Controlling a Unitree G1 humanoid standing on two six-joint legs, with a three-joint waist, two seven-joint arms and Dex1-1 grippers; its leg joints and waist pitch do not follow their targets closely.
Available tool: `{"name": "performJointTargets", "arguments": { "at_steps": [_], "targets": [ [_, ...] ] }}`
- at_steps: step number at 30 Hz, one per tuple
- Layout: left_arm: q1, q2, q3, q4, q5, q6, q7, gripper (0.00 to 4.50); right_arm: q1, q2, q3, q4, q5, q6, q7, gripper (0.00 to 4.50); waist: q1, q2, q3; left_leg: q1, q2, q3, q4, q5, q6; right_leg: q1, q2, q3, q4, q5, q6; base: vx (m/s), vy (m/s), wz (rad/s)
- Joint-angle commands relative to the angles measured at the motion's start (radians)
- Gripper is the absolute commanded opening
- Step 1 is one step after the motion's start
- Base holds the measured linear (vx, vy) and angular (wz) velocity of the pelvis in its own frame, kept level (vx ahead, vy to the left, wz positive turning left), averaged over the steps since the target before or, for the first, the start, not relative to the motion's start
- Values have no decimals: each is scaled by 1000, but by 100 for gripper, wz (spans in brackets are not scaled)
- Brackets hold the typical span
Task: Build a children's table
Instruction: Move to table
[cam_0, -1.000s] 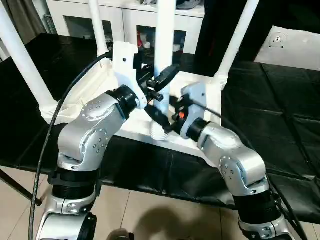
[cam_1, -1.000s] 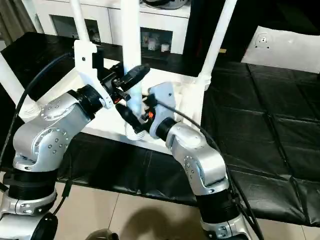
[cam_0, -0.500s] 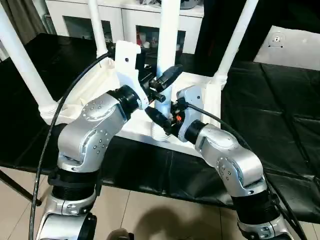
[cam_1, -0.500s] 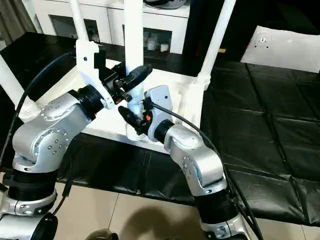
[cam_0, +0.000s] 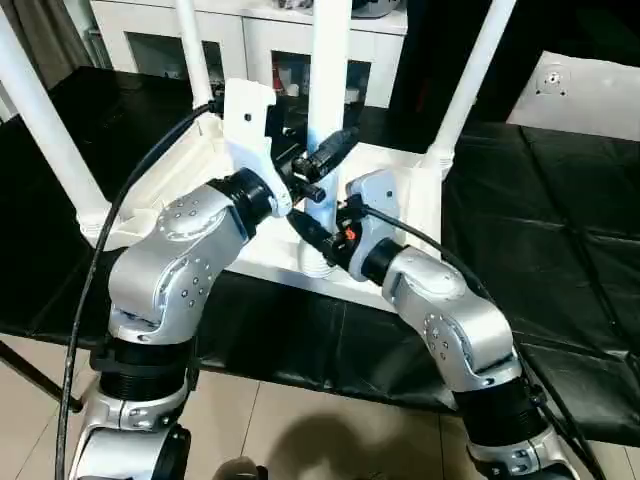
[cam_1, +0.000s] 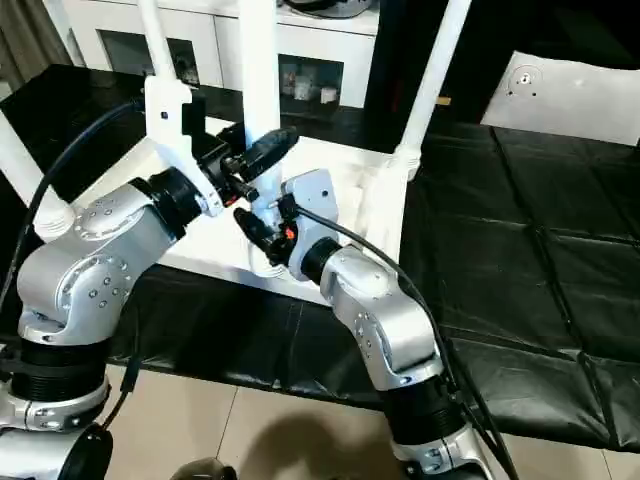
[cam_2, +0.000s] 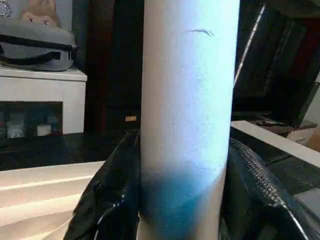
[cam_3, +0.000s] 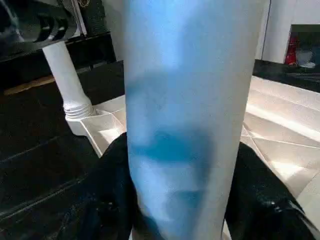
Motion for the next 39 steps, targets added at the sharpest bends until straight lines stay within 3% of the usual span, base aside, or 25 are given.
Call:
{"name": "performJointTargets", "arguments": {
  "at_steps": [1, 3, 5, 18, 29, 33, 39],
  "targets": [
    [-8, -2, 5, -20, -4, 22, 14, 182, -23, -1, -45, 10, 5, 3, -20, 189, -6, 3, -71, 12, 58, -19, -73, -94, -40, 46, -91, 58, -70, -45, -142, 0, 0, 0],
    [-7, -5, 14, -17, -14, 36, 18, 238, -21, -2, -45, 8, 8, 0, 1, 189, -6, 3, -70, 12, 58, -18, -73, -95, -39, 47, -91, 58, -71, -45, -144, 0, 0, 0],
    [-10, 0, 14, -11, -5, 34, 18, 252, -23, -2, -48, 8, 14, 0, 13, 189, -6, 5, -70, 12, 57, -18, -72, -95, -37, 46, -92, 58, -71, -49, -145, 0, 0, 0],
    [-7, -2, 40, -19, -44, 39, -14, 252, -28, 12, -82, 15, 37, -1, -3, 189, -7, 4, -71, 12, 57, -19, -73, -96, -38, 47, -91, 57, -70, -46, -150, 0, 0, 0],
    [0, -6, 125, -17, -217, 83, -122, 252, -60, -35, -176, 21, 149, 22, 90, 189, -6, 0, -71, 12, 56, -17, -71, -81, -25, 49, -91, 56, -69, -35, -156, 0, 0, 0],
    [-10, 23, 89, 5, -160, 71, -137, 252, -61, -58, -168, 6, 174, 28, 133, 189, -3, 3, -72, 12, 57, -17, -71, -77, -20, 48, -92, 56, -69, -36, -156, 0, 0, 0],
    [-1, 51, 63, 12, -169, 63, -198, 252, -38, -59, -143, -12, 176, 42, 137, 189, -3, 5, -73, 13, 58, -17, -71, -79, -27, 48, -92, 56, -69, -45, -162, 0, 0, 0]
  ]
}}
